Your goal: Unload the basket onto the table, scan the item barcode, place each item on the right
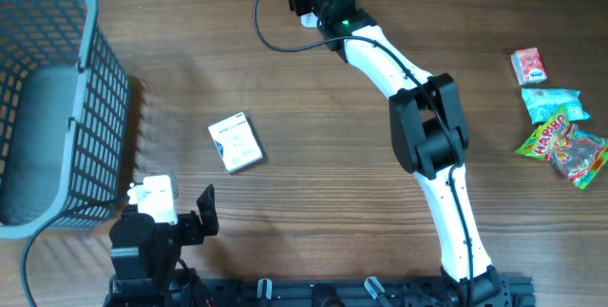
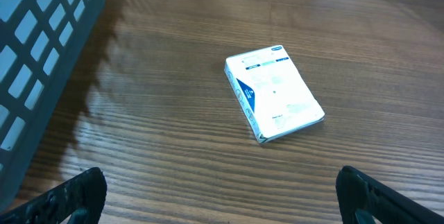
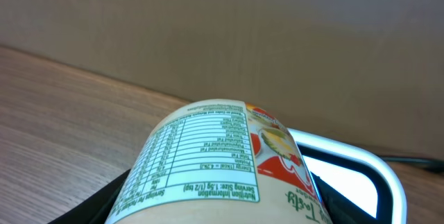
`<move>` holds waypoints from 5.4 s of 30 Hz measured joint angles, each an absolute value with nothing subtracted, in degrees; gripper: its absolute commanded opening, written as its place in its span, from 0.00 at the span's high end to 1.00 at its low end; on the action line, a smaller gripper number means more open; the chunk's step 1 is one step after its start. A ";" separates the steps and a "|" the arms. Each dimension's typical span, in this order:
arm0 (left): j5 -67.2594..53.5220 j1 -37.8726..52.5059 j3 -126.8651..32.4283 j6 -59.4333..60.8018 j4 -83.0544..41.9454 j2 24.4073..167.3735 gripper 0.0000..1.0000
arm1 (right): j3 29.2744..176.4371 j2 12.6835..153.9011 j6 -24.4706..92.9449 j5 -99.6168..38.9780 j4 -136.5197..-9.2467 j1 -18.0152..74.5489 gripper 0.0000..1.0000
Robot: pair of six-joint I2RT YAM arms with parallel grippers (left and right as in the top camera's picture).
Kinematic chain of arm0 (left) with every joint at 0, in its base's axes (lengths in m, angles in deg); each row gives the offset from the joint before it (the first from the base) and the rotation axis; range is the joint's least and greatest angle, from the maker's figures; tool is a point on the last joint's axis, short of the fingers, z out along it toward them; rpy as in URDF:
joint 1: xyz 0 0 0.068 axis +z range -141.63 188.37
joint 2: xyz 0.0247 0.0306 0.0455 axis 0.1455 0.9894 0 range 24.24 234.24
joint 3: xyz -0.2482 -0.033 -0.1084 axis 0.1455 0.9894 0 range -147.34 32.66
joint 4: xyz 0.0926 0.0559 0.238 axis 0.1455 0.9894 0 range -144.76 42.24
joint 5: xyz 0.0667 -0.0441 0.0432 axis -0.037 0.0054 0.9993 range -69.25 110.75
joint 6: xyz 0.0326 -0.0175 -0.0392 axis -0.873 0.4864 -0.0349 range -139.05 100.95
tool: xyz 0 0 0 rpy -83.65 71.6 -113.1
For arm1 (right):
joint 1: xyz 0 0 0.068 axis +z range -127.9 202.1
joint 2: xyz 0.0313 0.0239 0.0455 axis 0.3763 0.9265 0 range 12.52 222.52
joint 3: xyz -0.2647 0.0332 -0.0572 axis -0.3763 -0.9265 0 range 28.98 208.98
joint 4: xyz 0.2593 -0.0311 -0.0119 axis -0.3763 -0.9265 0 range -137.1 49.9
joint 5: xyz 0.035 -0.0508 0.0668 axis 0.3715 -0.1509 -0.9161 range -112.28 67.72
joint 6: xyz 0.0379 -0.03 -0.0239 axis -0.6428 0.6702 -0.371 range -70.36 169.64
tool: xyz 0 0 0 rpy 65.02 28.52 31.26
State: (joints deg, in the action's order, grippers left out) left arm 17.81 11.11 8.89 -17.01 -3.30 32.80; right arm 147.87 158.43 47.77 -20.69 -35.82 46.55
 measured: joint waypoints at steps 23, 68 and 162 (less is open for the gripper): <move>17.81 11.11 8.89 -17.01 -3.32 32.80 0.00 | 147.56 135.28 47.11 -17.72 -75.43 44.63 0.39; 17.81 11.11 8.89 -16.99 -3.32 32.80 0.00 | 136.72 145.11 44.88 -17.61 -94.07 3.14 0.32; 17.81 11.11 8.89 -17.01 -3.30 32.80 0.00 | 131.87 143.45 30.26 -63.97 -72.96 67.82 0.96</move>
State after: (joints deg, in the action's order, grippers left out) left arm 17.81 11.11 8.89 -17.01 -3.30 32.80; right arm 131.87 143.45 30.26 -63.97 -72.96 67.82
